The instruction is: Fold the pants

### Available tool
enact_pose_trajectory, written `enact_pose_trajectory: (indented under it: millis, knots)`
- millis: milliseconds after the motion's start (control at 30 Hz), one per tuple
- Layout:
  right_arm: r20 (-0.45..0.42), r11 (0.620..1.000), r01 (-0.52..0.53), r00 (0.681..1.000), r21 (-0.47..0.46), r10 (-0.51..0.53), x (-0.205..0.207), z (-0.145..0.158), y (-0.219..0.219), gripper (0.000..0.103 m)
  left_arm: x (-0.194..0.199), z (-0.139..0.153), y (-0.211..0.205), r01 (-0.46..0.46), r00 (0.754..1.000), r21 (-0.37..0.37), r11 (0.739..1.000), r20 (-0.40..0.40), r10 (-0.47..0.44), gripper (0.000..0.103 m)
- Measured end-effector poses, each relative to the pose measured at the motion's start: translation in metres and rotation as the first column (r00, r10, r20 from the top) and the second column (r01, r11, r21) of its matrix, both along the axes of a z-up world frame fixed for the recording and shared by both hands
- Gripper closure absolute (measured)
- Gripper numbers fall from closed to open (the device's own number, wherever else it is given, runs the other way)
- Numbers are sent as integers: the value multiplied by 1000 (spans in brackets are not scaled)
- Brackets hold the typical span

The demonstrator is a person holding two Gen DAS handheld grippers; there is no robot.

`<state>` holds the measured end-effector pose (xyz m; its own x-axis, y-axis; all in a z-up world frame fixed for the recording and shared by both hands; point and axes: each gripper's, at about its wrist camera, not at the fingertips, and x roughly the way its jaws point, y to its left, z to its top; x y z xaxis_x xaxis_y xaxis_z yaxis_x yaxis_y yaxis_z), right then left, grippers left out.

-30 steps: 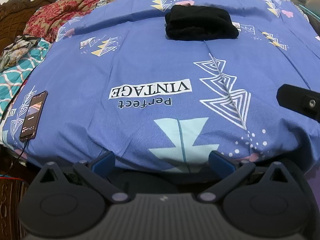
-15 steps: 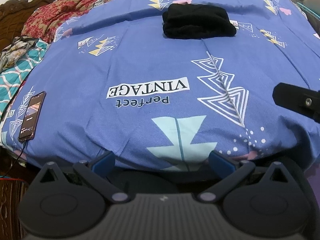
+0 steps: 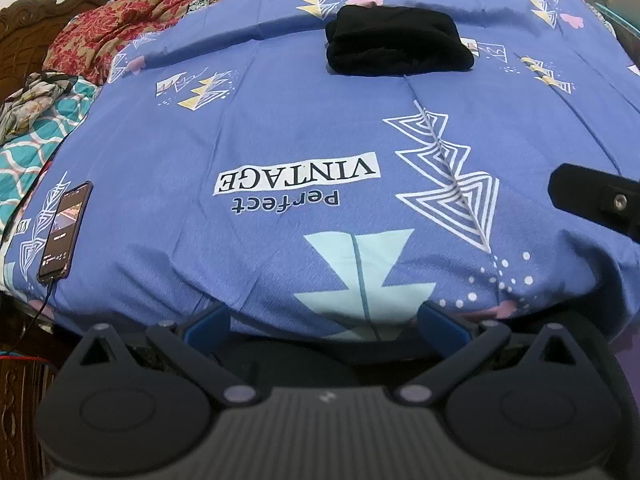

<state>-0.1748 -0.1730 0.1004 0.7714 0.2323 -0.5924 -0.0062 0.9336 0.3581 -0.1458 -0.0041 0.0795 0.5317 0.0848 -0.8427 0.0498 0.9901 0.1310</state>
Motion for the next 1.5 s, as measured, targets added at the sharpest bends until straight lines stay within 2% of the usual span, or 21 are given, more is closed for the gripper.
enact_pose_trajectory:
  millis: [1500]
  knots:
    - [1, 1000, 5, 1000, -1, -5, 0, 0, 4, 5, 0, -2, -5, 9, 1000, -5, 1000, -12, -9, 0]
